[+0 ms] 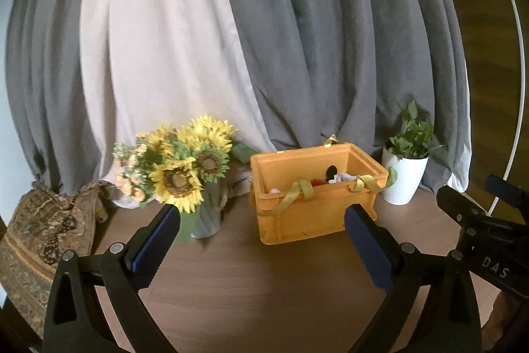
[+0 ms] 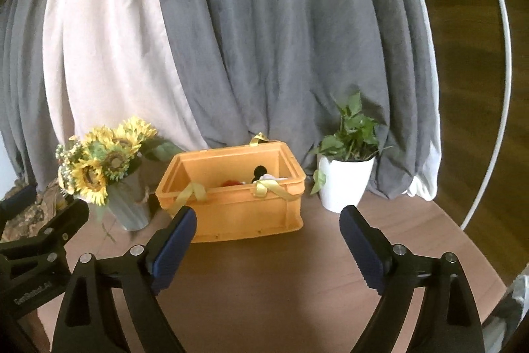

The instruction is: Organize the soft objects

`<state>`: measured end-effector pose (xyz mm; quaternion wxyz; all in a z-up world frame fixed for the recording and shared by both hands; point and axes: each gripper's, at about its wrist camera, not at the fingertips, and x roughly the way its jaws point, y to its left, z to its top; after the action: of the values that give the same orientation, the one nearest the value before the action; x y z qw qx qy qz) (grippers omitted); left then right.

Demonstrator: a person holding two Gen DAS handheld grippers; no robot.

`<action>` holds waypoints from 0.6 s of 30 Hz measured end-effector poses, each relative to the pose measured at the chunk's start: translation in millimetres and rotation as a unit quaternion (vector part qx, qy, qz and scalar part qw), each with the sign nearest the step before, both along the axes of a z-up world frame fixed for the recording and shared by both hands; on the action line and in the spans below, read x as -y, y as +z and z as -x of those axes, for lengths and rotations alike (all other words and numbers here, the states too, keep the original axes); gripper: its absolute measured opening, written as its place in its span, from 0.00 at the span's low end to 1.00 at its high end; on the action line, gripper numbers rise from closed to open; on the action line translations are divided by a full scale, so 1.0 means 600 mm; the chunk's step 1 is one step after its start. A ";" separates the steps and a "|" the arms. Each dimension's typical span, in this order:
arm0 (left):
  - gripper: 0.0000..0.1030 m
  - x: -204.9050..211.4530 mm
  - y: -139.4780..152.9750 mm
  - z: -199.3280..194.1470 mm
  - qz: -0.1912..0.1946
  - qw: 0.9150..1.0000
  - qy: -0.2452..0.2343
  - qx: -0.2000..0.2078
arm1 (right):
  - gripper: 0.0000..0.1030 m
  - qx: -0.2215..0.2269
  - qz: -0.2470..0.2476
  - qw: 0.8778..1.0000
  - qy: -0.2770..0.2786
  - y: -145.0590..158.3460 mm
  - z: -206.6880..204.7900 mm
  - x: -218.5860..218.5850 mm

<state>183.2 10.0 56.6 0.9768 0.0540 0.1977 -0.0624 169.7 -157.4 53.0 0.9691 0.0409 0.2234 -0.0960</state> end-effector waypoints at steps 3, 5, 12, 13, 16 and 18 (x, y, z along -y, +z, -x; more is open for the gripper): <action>0.99 0.004 0.006 0.036 0.005 1.000 0.001 0.006 | 0.89 -0.001 0.005 1.000 0.008 0.007 0.025 0.002; 0.98 0.006 0.008 0.055 0.007 1.000 0.002 0.012 | 0.89 0.001 0.006 1.000 0.013 0.011 0.046 0.006; 0.99 0.016 0.014 0.139 0.019 1.000 0.013 0.019 | 0.90 0.013 0.009 0.999 0.030 0.022 0.119 0.018; 0.99 0.017 0.015 0.150 0.019 1.000 0.012 0.020 | 0.90 0.013 0.008 0.999 0.033 0.023 0.131 0.020; 0.99 0.022 0.016 0.179 0.018 0.999 0.012 0.024 | 0.90 0.018 0.011 0.999 0.037 0.025 0.160 0.026; 0.98 0.022 0.017 0.197 0.018 0.999 0.012 0.025 | 0.90 0.022 0.011 0.999 0.040 0.027 0.180 0.030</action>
<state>65.0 -3.5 66.8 0.9829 0.0351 0.1729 -0.0528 61.5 -175.4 69.2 0.9773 0.0233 0.2023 -0.0592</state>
